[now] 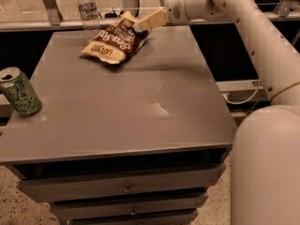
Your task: Move brown chip bag near water bottle
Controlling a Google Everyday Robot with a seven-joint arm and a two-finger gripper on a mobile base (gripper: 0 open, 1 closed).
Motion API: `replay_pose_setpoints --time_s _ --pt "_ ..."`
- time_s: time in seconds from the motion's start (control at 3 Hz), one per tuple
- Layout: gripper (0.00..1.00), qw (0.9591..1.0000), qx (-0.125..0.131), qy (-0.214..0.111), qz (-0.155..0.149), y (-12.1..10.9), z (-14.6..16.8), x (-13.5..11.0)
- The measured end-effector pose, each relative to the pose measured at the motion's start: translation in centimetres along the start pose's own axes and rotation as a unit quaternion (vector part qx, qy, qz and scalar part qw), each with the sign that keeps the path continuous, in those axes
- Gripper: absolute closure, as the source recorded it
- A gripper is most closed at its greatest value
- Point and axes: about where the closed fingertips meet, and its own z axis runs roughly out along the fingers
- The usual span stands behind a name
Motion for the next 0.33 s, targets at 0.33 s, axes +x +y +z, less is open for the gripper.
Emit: replay_pose_setpoints --time_s 0.33 --pt "0.0 1.0 0.008 -0.003 -0.001 -0.72 -1.67 0.74"
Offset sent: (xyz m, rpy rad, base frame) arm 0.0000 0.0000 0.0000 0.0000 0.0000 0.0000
